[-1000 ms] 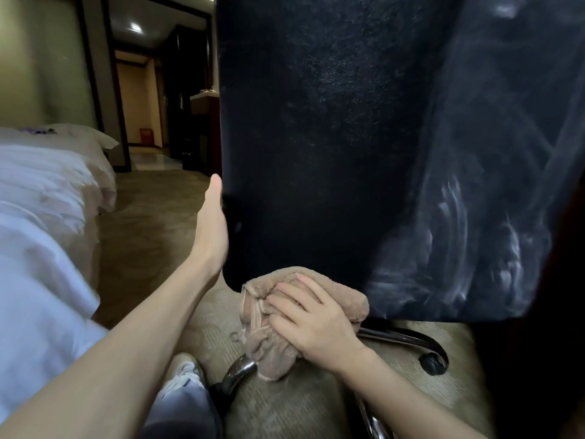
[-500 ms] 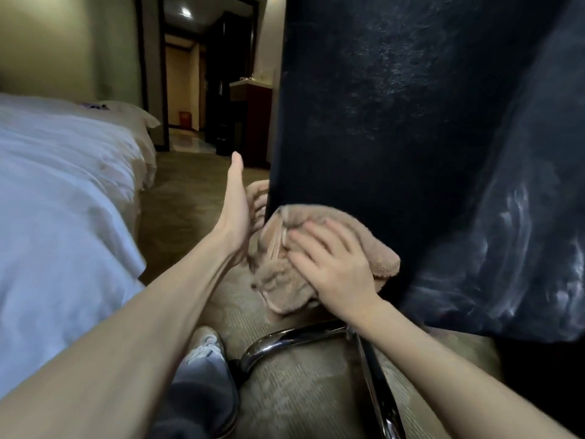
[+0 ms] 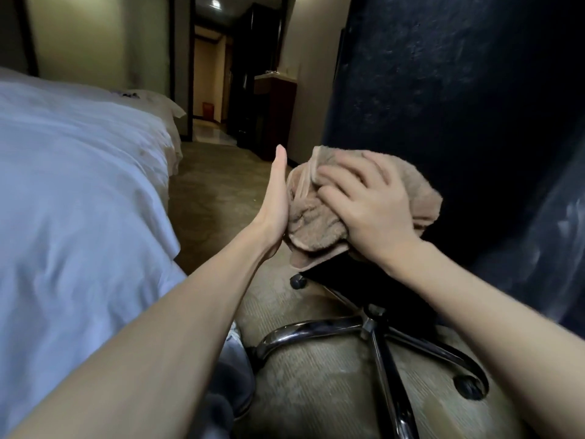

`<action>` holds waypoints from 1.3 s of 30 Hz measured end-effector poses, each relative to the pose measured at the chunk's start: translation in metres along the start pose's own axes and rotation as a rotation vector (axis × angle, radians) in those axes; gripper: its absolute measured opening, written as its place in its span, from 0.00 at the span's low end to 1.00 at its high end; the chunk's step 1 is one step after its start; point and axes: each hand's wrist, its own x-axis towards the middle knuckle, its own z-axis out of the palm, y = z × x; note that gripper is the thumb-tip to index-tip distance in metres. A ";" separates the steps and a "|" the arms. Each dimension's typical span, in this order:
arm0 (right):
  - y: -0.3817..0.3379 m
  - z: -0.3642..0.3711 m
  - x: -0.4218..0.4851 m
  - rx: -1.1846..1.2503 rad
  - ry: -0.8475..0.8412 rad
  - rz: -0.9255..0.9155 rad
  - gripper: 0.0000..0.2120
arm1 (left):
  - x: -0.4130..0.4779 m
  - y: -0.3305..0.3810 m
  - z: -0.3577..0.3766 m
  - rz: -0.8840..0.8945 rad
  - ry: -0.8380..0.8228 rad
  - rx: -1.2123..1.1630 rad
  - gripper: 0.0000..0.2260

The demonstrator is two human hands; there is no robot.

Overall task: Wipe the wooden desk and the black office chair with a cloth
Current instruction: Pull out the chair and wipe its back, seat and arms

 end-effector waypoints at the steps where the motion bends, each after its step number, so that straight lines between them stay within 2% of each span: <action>1: -0.012 0.005 -0.008 0.014 -0.007 0.031 0.07 | -0.002 0.001 0.001 -0.015 -0.022 -0.010 0.40; 5: -0.047 0.019 -0.023 0.127 -0.112 0.191 0.12 | 0.001 0.001 -0.003 -0.026 0.019 0.044 0.42; 7: -0.057 0.023 -0.023 0.128 -0.233 0.094 0.14 | 0.006 -0.004 -0.014 -0.061 0.080 0.141 0.43; 9: -0.059 0.022 -0.020 0.093 -0.359 -0.067 0.10 | 0.010 -0.011 -0.030 -0.112 0.093 0.275 0.43; 11: -0.054 0.016 -0.012 0.096 -0.435 -0.119 0.07 | 0.012 -0.015 -0.041 -0.139 0.091 0.368 0.42; 14: -0.031 -0.002 0.000 0.061 -0.407 -0.099 0.07 | 0.019 -0.019 -0.043 -0.132 0.183 0.426 0.39; 18: 0.046 -0.035 0.017 -0.059 -0.207 0.035 0.14 | 0.024 -0.023 -0.028 -0.037 0.206 0.476 0.28; 21: 0.088 -0.048 0.023 -0.239 -0.078 0.087 0.12 | 0.025 -0.020 -0.012 0.036 0.234 0.544 0.31; 24: 0.068 -0.042 0.008 -0.155 -0.095 0.093 0.11 | 0.025 -0.013 -0.003 0.044 0.371 0.627 0.33; 28: 0.012 -0.023 -0.039 -0.023 -0.169 0.110 0.05 | 0.022 -0.013 0.004 0.139 0.440 0.649 0.30; 32: -0.020 -0.009 -0.069 0.104 -0.314 -0.059 0.07 | 0.019 -0.019 0.004 0.130 0.417 0.639 0.30; 36: -0.017 -0.011 -0.065 0.115 -0.505 -0.241 0.07 | 0.022 -0.021 -0.004 0.118 0.411 0.628 0.27; 38: 0.001 -0.025 -0.045 0.095 -0.522 -0.293 0.06 | 0.022 -0.021 -0.006 0.119 0.417 0.634 0.23; 39: 0.012 -0.034 -0.029 0.074 -0.478 -0.294 0.06 | 0.022 -0.020 -0.007 0.118 0.421 0.629 0.23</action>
